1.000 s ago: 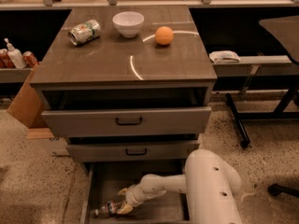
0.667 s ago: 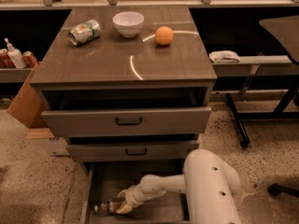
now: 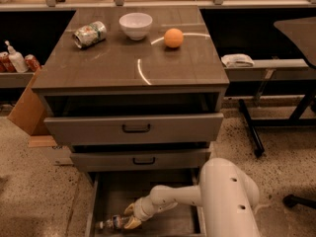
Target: Pick water bottle from bottom drawer and place on counter
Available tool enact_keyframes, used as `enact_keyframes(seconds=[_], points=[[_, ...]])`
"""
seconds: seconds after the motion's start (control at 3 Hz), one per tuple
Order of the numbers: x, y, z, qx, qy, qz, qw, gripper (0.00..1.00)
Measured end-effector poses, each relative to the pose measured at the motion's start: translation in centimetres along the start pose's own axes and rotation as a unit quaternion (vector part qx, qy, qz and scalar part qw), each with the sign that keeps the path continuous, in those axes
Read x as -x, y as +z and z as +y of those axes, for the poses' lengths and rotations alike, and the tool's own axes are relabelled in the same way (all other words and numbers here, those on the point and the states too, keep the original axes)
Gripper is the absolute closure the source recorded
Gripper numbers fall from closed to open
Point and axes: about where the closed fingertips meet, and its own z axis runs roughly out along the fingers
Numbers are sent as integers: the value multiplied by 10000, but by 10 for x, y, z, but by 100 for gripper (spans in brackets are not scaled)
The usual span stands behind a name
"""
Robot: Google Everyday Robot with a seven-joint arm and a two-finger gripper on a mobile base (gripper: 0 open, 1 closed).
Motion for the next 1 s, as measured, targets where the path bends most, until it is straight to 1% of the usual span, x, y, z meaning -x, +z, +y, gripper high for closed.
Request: enact_keyframes(seconds=[0.33,0.67,1.0], points=[[16,-43,7,15,-237,-259,9994,100],[23,-106,14,-197,-399,-579,9973,100],[17,-168,19,-594,-370,-868,9938,100]])
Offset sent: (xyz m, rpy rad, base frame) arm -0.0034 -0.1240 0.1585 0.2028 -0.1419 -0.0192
